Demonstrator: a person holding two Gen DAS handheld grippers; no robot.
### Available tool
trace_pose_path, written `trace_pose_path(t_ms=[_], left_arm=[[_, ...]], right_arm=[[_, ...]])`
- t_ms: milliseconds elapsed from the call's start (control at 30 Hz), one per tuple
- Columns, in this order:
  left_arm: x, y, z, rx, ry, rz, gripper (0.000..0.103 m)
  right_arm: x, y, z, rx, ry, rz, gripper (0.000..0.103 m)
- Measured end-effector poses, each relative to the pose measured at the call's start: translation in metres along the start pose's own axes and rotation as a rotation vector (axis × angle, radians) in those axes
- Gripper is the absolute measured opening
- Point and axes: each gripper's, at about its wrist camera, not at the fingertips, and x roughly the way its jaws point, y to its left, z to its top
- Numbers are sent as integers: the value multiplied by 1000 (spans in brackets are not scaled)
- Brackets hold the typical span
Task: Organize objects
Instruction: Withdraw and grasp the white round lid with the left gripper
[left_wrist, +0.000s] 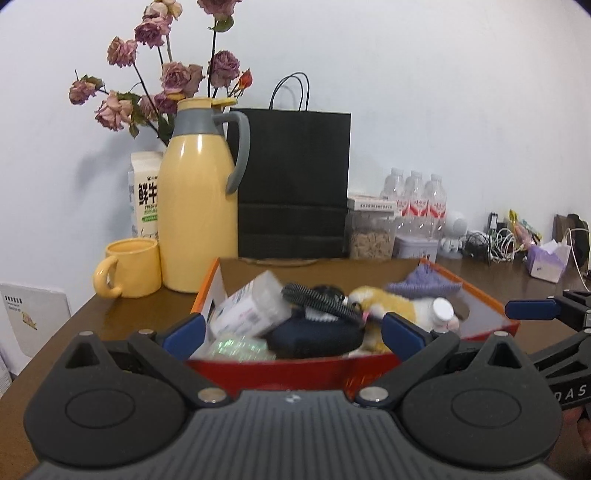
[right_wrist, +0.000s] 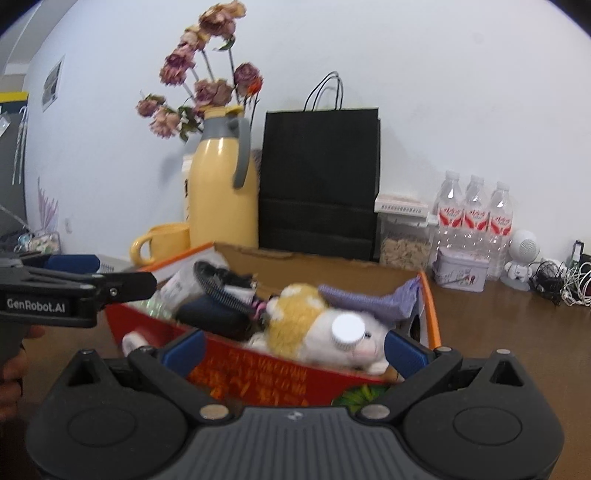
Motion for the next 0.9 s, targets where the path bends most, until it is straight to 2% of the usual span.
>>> trace_pose_path(t_ms=[400,700,900], left_arm=[[2,15,-25,-3,145,27,103],[25,20,-34,-34,281,61,103],[39,23,-32,-68,311,100,103]], right_arm=[[-10,5,-23,-9,95,23,103],[-5,6,-25,-16,116,24,103],[-3,8,-25,-26,125,28,103]])
